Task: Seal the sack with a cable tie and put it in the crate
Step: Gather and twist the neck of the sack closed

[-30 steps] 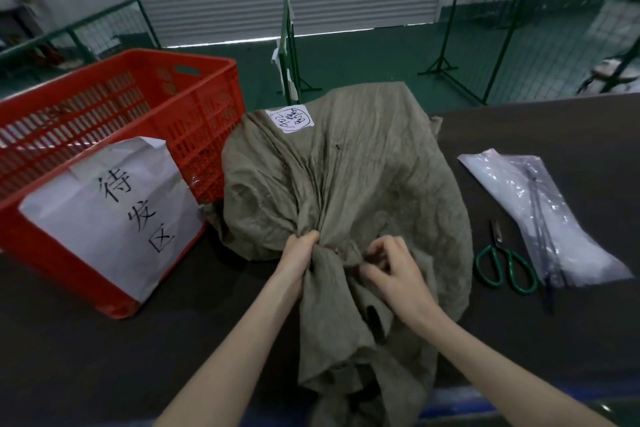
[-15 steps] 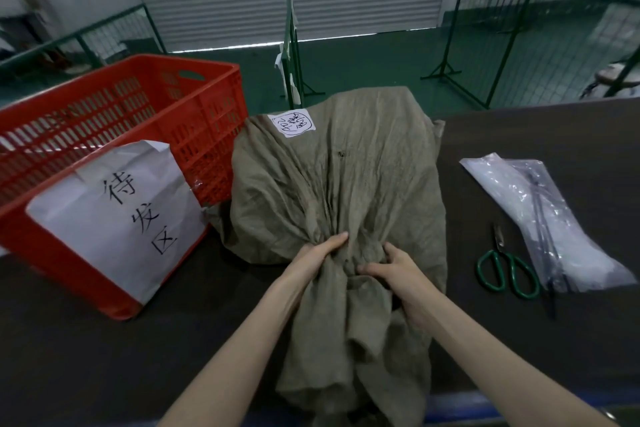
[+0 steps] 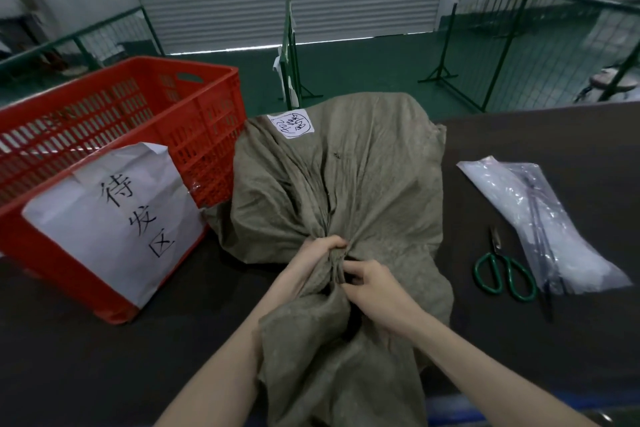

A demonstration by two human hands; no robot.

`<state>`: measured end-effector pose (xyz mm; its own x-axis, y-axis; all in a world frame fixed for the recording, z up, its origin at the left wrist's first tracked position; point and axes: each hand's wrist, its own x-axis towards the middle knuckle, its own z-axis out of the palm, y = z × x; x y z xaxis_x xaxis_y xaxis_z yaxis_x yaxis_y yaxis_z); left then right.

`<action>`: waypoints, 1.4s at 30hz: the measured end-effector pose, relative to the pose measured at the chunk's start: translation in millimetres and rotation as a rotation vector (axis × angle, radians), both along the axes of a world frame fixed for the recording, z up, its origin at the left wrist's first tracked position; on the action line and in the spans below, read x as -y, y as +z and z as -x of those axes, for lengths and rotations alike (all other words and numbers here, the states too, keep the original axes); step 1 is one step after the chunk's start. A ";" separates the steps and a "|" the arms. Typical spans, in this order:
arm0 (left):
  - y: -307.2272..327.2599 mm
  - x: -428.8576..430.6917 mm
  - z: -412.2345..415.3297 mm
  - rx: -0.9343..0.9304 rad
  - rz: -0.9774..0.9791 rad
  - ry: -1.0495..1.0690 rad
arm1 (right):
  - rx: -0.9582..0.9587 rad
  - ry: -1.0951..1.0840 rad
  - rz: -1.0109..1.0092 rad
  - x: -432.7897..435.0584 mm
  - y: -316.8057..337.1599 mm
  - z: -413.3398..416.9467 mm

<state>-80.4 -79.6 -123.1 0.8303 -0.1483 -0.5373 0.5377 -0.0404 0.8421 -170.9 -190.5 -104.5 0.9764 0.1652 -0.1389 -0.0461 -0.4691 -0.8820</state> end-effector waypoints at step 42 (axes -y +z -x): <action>-12.5 18.3 24.0 0.032 0.107 0.128 | 0.024 -0.173 0.047 19.7 10.2 -2.1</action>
<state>-104.4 -97.9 -135.6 0.8622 -0.0952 -0.4975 0.5060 0.1174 0.8545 -168.8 -210.1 -94.3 0.9928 -0.0113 -0.1192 -0.1091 -0.4964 -0.8612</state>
